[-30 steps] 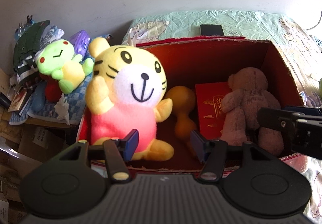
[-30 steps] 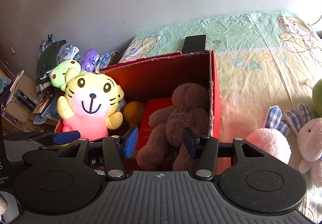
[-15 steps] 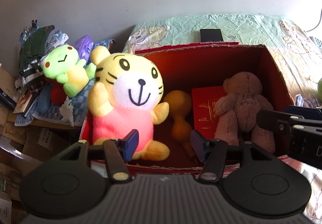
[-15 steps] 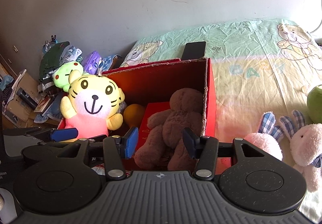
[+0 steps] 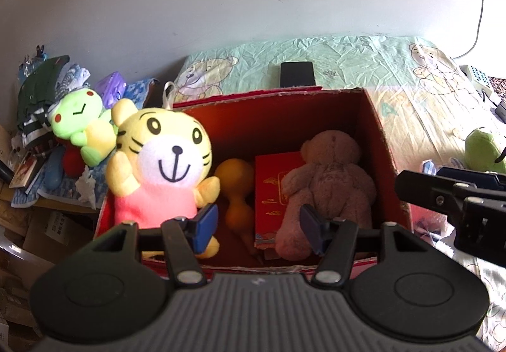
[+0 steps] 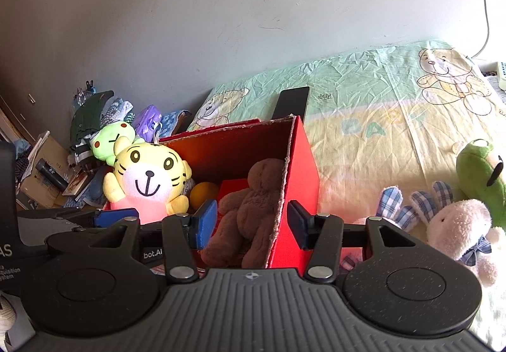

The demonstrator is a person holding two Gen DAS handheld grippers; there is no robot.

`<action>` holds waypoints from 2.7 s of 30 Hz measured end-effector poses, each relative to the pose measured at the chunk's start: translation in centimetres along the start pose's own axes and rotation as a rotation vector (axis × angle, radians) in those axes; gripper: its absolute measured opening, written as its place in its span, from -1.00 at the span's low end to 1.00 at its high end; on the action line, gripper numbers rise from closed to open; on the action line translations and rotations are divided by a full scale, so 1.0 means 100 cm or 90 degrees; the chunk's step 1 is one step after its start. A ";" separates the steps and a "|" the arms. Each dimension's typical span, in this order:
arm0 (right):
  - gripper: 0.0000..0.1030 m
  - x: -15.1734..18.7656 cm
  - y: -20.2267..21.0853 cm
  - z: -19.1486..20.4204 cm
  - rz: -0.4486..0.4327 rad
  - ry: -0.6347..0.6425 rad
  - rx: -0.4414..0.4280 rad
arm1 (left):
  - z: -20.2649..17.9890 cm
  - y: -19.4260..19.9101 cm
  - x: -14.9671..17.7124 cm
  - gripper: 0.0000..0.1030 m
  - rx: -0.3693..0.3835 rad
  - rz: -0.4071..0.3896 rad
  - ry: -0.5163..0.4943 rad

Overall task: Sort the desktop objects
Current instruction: 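Withdraw the left gripper from the box toward the green plush, then move the left gripper down onto the green plush toy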

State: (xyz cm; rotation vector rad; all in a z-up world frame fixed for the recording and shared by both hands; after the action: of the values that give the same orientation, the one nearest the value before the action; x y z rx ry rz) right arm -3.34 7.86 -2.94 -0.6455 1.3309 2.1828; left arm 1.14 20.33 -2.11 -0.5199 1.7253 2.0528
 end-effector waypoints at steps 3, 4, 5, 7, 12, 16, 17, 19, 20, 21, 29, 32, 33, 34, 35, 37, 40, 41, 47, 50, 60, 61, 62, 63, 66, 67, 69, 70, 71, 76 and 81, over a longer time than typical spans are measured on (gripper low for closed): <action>0.02 0.001 0.007 -0.013 -0.001 -0.006 0.006 | -0.013 0.005 -0.001 0.20 0.004 -0.004 -0.005; 0.02 0.001 0.009 -0.017 0.000 -0.010 0.006 | -0.018 0.006 -0.001 0.20 0.006 -0.006 -0.007; 0.02 0.002 0.011 -0.021 0.000 -0.012 0.007 | -0.023 0.008 -0.001 0.20 0.009 -0.008 -0.009; 0.02 0.002 0.015 -0.031 0.001 -0.016 0.010 | -0.032 0.011 -0.002 0.19 0.013 -0.013 -0.014; 0.02 0.005 0.022 -0.057 0.010 -0.027 0.018 | -0.057 0.019 -0.003 0.18 0.033 -0.027 -0.033; 0.02 0.011 0.023 -0.082 0.028 -0.045 0.023 | -0.080 0.029 0.001 0.18 0.057 -0.047 -0.057; 0.02 0.013 0.023 -0.088 0.033 -0.050 0.024 | -0.087 0.030 0.004 0.18 0.065 -0.049 -0.065; 0.02 0.017 0.022 -0.102 0.046 -0.065 0.023 | -0.097 0.031 0.009 0.18 0.080 -0.048 -0.079; 0.02 0.018 0.021 -0.107 0.052 -0.071 0.022 | -0.103 0.031 0.012 0.18 0.087 -0.046 -0.083; 0.03 0.020 0.020 -0.113 0.059 -0.078 0.019 | -0.107 0.031 0.015 0.13 0.096 -0.043 -0.085; 0.03 0.040 0.011 -0.144 0.116 -0.109 0.000 | -0.148 0.025 0.043 0.14 0.158 -0.031 -0.120; 0.03 0.048 0.012 -0.156 0.126 -0.111 0.001 | -0.157 0.014 0.054 0.14 0.150 -0.016 -0.125; 0.03 0.051 0.012 -0.161 0.129 -0.117 0.004 | -0.158 0.009 0.057 0.14 0.141 -0.011 -0.128; 0.03 0.053 0.012 -0.166 0.130 -0.125 0.006 | -0.159 0.005 0.060 0.14 0.135 -0.005 -0.133; 0.03 0.054 0.013 -0.171 0.128 -0.136 0.009 | -0.161 0.001 0.063 0.14 0.136 0.005 -0.137; 0.03 0.054 0.017 -0.180 0.118 -0.157 0.017 | -0.166 -0.002 0.066 0.14 0.163 0.015 -0.144; 0.03 0.050 0.026 -0.193 0.101 -0.172 0.041 | -0.177 0.000 0.063 0.14 0.192 0.007 -0.163; 0.03 0.048 0.029 -0.197 0.090 -0.171 0.052 | -0.183 0.000 0.060 0.14 0.202 0.001 -0.169; 0.03 0.034 0.045 -0.235 0.030 -0.178 0.139 | -0.215 -0.008 0.045 0.13 0.249 0.005 -0.194; 0.03 0.029 0.044 -0.255 0.020 -0.179 0.168 | -0.227 -0.010 0.030 0.13 0.262 -0.006 -0.203; 0.03 -0.009 0.038 -0.317 -0.017 -0.315 0.116 | -0.289 -0.037 -0.025 0.12 0.308 0.017 -0.175; 0.03 -0.013 0.036 -0.320 -0.017 -0.313 0.111 | -0.295 -0.041 -0.027 0.12 0.306 0.024 -0.172; 0.03 -0.017 0.034 -0.323 -0.016 -0.314 0.103 | -0.301 -0.047 -0.029 0.12 0.307 0.033 -0.166; 0.03 -0.020 0.030 -0.326 -0.013 -0.313 0.096 | -0.304 -0.053 -0.031 0.12 0.310 0.041 -0.159; 0.04 -0.028 0.018 -0.331 0.004 -0.296 0.084 | -0.313 -0.072 -0.039 0.12 0.304 0.070 -0.137; 0.04 -0.029 0.014 -0.332 0.012 -0.287 0.080 | -0.315 -0.077 -0.040 0.14 0.299 0.076 -0.133; 0.04 -0.031 0.006 -0.333 0.026 -0.278 0.063 | -0.317 -0.084 -0.043 0.28 0.315 0.089 -0.120; 0.04 -0.032 0.003 -0.333 0.032 -0.276 0.052 | -0.317 -0.086 -0.045 0.30 0.321 0.094 -0.114; 0.05 -0.033 0.000 -0.333 0.036 -0.273 0.042 | -0.317 -0.087 -0.046 0.32 0.323 0.097 -0.110; 0.18 -0.037 -0.012 -0.333 0.057 -0.273 -0.011 | -0.315 -0.092 -0.052 0.37 0.342 0.107 -0.106; 0.26 -0.038 -0.017 -0.328 0.081 -0.252 -0.055 | -0.314 -0.104 -0.051 0.45 0.379 0.136 -0.101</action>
State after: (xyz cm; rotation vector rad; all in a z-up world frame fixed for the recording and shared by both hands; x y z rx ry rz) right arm 5.10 -21.67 -15.09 -0.1457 1.0986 2.3247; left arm 11.73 -9.42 -13.31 0.0146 2.2272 1.5292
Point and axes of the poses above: each gripper's, at about its wrist camera, not at the fingertips, and y roughly against the way its jaws point, z to its left, x to its underside, the point moved 6 cm from there along -y, roughly the way its jaws point, and after that the axes turned 5 degrees about z, right-handed, at the moved point
